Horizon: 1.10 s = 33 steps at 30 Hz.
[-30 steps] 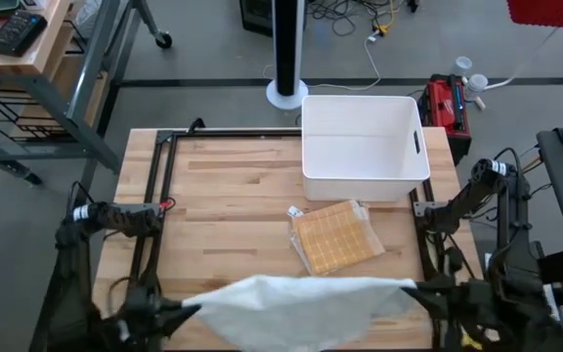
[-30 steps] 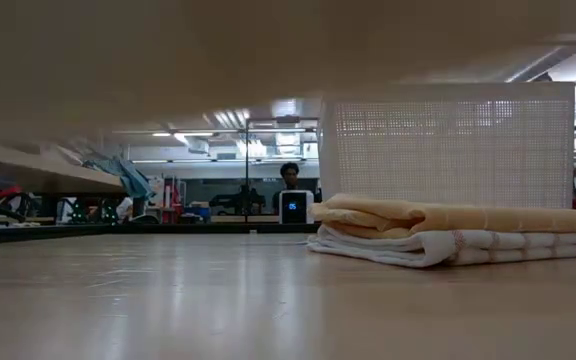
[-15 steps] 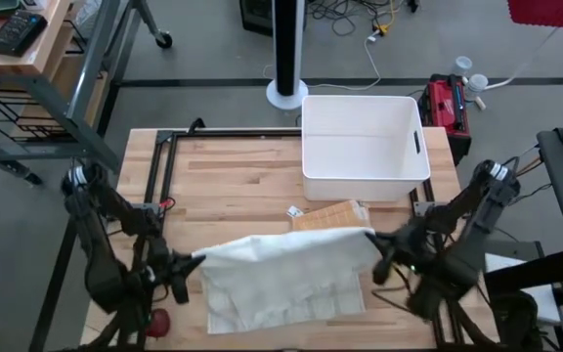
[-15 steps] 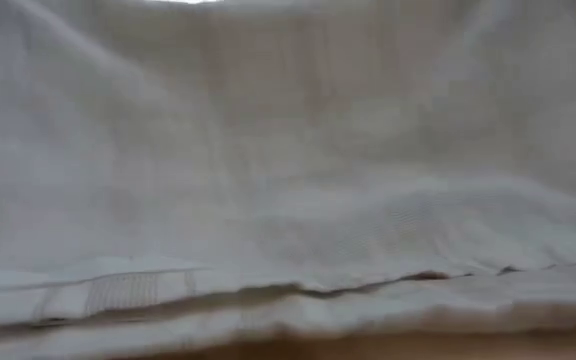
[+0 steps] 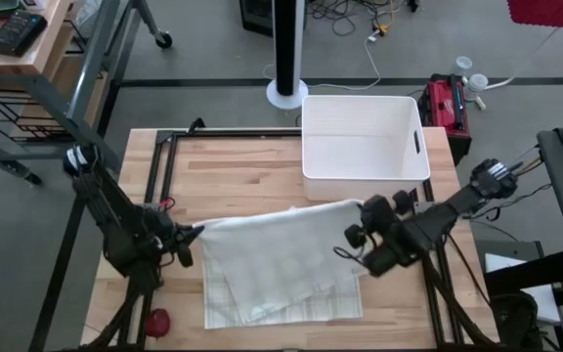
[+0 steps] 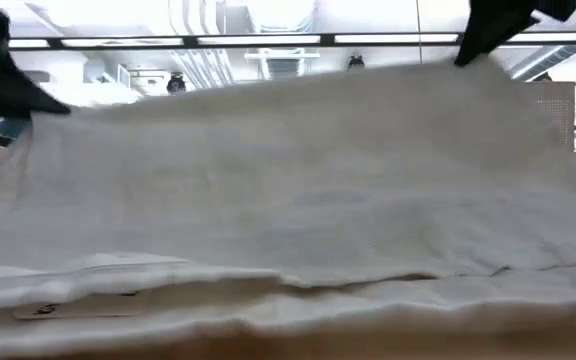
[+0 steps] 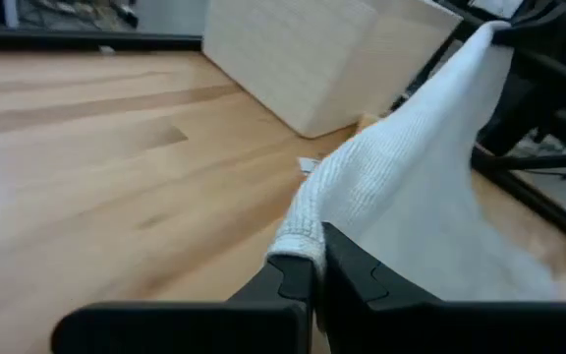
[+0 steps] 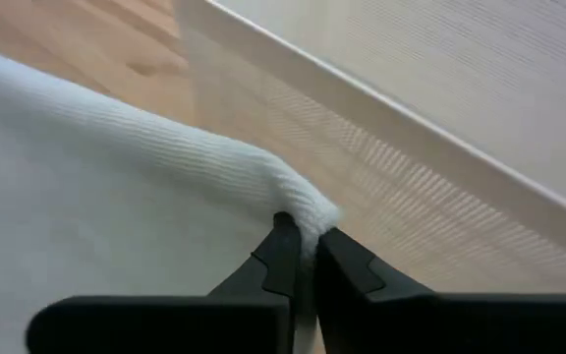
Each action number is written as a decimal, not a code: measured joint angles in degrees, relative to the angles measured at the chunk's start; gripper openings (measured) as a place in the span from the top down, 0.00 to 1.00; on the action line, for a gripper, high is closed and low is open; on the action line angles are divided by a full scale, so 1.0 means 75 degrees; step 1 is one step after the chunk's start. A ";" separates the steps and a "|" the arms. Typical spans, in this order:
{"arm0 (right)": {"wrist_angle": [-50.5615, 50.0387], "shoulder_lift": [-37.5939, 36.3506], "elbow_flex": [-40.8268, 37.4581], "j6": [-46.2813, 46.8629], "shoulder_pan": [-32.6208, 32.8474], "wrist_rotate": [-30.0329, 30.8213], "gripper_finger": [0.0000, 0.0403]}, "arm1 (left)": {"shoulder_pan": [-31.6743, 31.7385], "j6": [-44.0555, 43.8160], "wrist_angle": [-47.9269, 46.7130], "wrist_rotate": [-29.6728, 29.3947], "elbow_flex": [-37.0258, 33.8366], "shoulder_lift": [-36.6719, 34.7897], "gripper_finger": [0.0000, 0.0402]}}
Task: Fold towel
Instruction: Fold the white checkered towel
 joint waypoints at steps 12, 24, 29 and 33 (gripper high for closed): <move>0.0204 0.0407 -0.0009 -0.2055 -0.1698 -0.0805 0.70 | 0.0131 0.0019 0.0782 0.0085 -0.1571 -0.0373 0.94; 0.0343 0.0148 -0.0012 -0.3843 -0.1741 -0.0828 0.62 | 0.0168 0.0033 0.0762 0.1285 -0.1608 -0.0409 0.81; 0.1439 0.0073 -0.0012 -0.6202 -0.1663 -0.2678 0.64 | 0.0146 0.1664 0.1748 0.1085 -0.1235 -0.0413 0.75; 0.2814 0.0073 -0.0055 -0.8267 -0.1408 -0.4150 0.67 | 0.0394 0.5185 0.3778 0.1707 -0.0420 -0.0384 0.73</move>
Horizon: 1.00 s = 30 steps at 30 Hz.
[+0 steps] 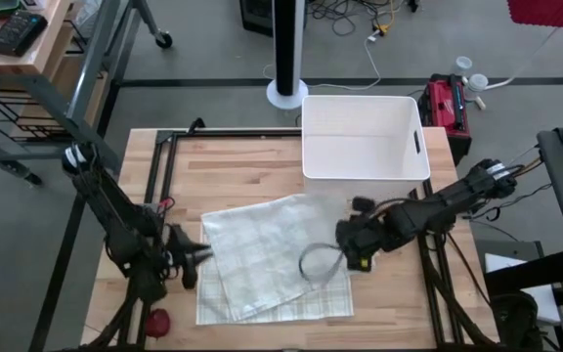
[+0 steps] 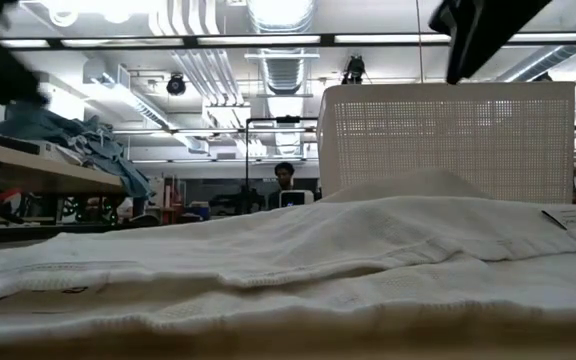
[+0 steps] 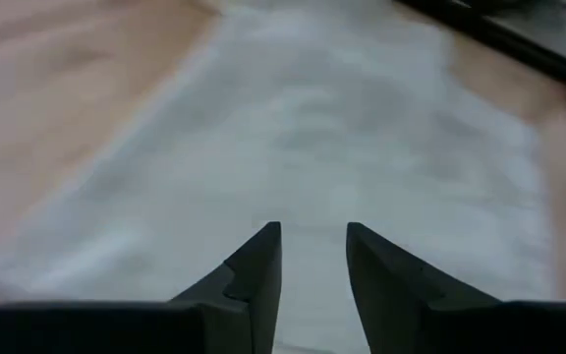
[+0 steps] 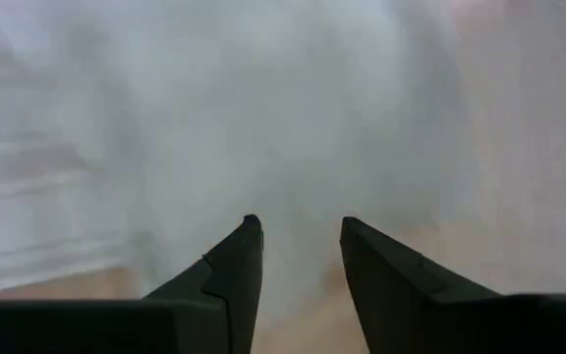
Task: Fold towel
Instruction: Fold the white checkered towel
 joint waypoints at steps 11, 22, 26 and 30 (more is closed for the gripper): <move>0.2013 0.0557 -0.0763 -0.1481 0.0404 -0.0257 0.65 | 0.2407 0.5142 0.2743 0.3580 0.2102 0.2412 0.80; 0.1888 0.1280 -0.1597 -0.0810 0.1361 -0.1352 0.57 | 0.2735 0.5793 0.2047 0.5315 0.4153 0.5299 0.76; 0.1614 0.1299 -0.1684 -0.0265 0.1748 -0.1484 0.56 | 0.2724 0.5781 0.1412 0.5545 0.4639 0.5792 0.72; 0.1590 0.1299 -0.1789 0.0246 0.2049 -0.1294 0.56 | 0.2723 0.5763 0.1390 0.5670 0.4774 0.6009 0.69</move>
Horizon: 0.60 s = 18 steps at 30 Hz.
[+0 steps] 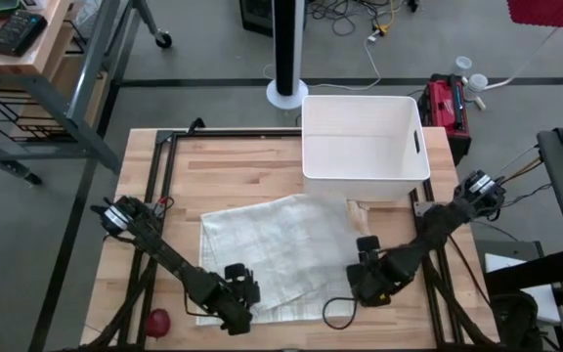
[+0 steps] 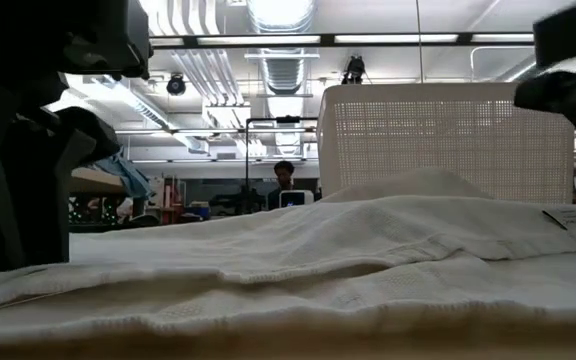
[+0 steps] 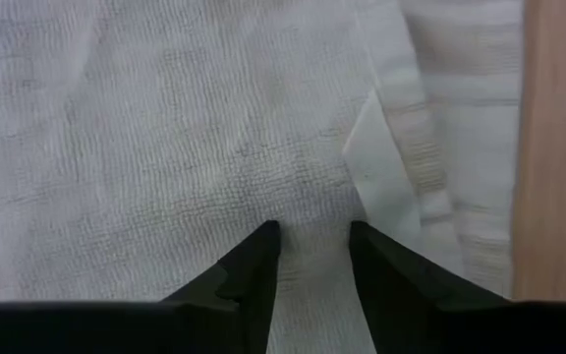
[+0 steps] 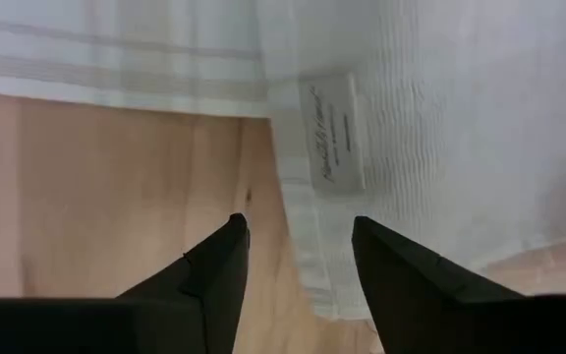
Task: Fold towel
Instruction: Fold the white checkered towel
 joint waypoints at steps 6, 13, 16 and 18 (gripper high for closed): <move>0.0044 0.0283 -0.0405 0.0653 0.0156 0.0359 0.57 | -0.0002 -0.0197 0.0049 -0.0014 -0.0038 0.0008 0.67; 0.0300 0.0997 -0.0506 0.0689 0.0170 0.0973 0.60 | -0.0010 -0.0215 0.0029 -0.0029 -0.0041 0.0008 0.71; 0.0246 0.1166 -0.0382 0.0676 0.0251 0.1287 0.69 | -0.0055 -0.0236 -0.0048 -0.0035 0.0019 0.0008 0.78; 0.0110 0.1204 -0.0268 0.0677 0.0299 0.1377 0.77 | -0.0076 -0.0244 -0.0262 -0.0032 0.0124 0.0008 0.86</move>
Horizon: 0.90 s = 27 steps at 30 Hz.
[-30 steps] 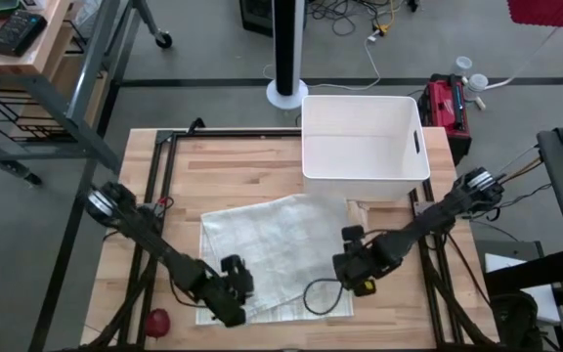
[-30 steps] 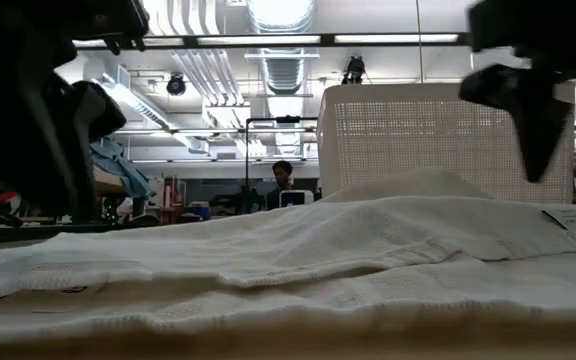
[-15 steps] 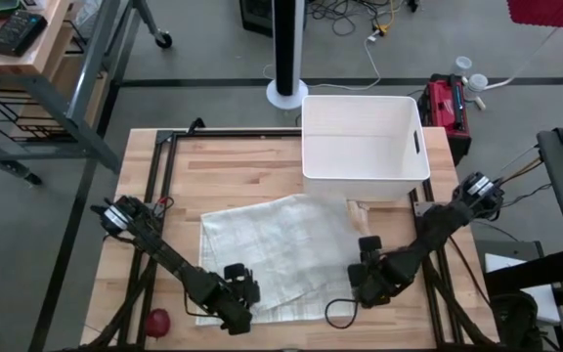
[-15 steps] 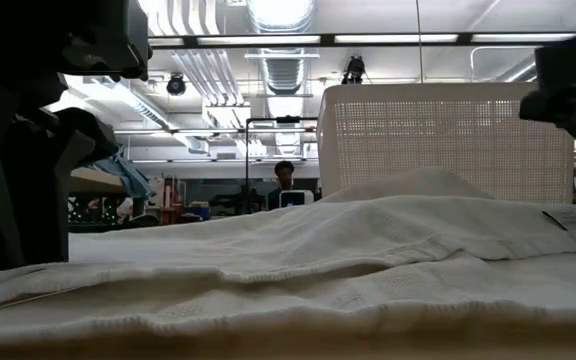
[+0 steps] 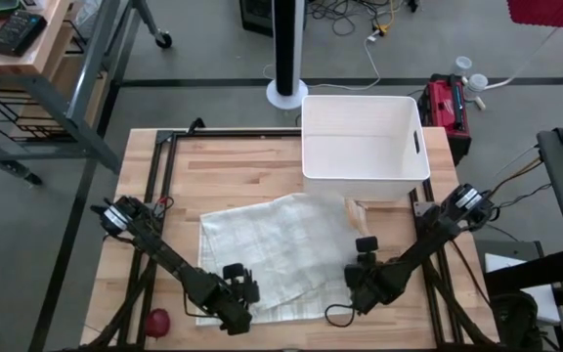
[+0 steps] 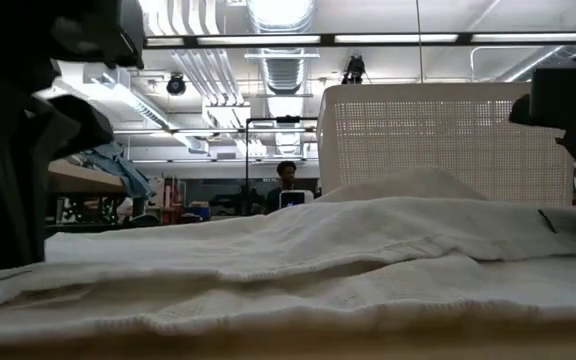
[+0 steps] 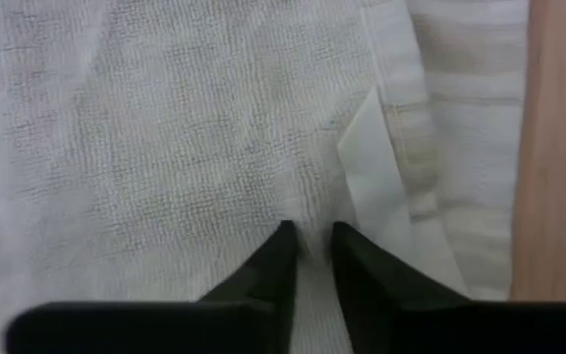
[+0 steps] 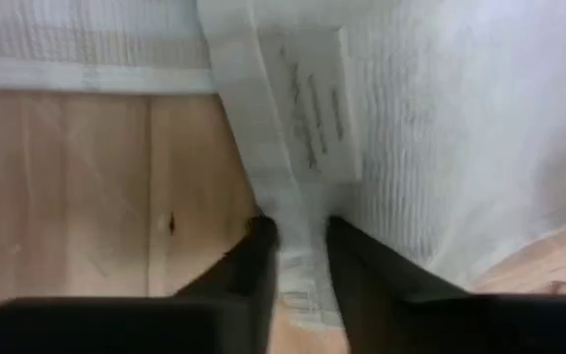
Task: Fold towel
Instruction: Fold the white checkered towel
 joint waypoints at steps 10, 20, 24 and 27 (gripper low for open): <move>-0.0590 -0.0061 0.0515 -0.0015 0.0142 0.0565 0.99 | -0.0032 -0.0203 -0.1895 -0.0526 0.0741 -0.0042 0.99; -0.0760 -0.0079 0.0659 0.0012 0.0173 0.0467 1.00 | -0.0075 -0.0206 -0.2066 -0.0743 0.0872 -0.0129 1.00; -0.0578 -0.0087 0.0612 0.0063 0.0173 -0.0033 0.97 | -0.0075 -0.0230 -0.2052 -0.0801 0.0883 -0.0137 1.00; -0.0330 -0.0087 0.0546 0.0112 0.0175 -0.0472 0.90 | -0.0092 -0.0239 -0.1901 -0.0763 0.0932 -0.0137 1.00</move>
